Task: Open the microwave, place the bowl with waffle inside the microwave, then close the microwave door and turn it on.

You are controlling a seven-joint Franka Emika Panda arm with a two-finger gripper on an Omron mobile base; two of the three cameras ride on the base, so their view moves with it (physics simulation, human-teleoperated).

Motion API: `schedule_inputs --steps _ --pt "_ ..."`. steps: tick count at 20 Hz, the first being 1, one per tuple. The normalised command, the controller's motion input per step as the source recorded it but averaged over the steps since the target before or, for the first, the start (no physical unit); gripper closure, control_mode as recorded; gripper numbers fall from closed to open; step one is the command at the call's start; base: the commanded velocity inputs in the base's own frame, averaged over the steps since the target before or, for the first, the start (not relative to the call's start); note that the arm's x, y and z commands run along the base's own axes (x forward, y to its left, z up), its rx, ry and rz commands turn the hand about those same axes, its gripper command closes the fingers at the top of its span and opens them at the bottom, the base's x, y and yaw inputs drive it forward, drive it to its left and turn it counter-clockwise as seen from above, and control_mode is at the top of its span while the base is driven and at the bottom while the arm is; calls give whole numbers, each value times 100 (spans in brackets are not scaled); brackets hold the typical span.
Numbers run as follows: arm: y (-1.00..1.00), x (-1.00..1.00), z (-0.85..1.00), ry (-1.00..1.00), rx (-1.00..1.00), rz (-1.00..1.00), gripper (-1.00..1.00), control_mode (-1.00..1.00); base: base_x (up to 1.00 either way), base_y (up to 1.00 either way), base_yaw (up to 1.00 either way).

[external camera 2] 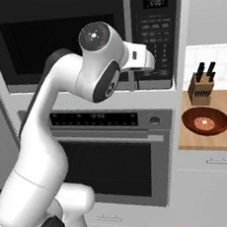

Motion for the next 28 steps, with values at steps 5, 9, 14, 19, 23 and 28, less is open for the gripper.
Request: schedule_inputs --steps 5,9,14,19,23,28 --pt "-15 39 9 3 0 0 -100 -100 0 0 0" --pt "-5 39 0 0 0 0 -100 -100 0 0 0" --pt "-1 46 0 0 0 1 -100 -100 0 0 0" --pt "-21 43 0 0 1 5 -100 -100 0 0 0" --pt "-19 33 0 0 1 5 -100 -100 0 0 0" --pt "9 24 -25 -16 0 2 100 -100 0 0 0"
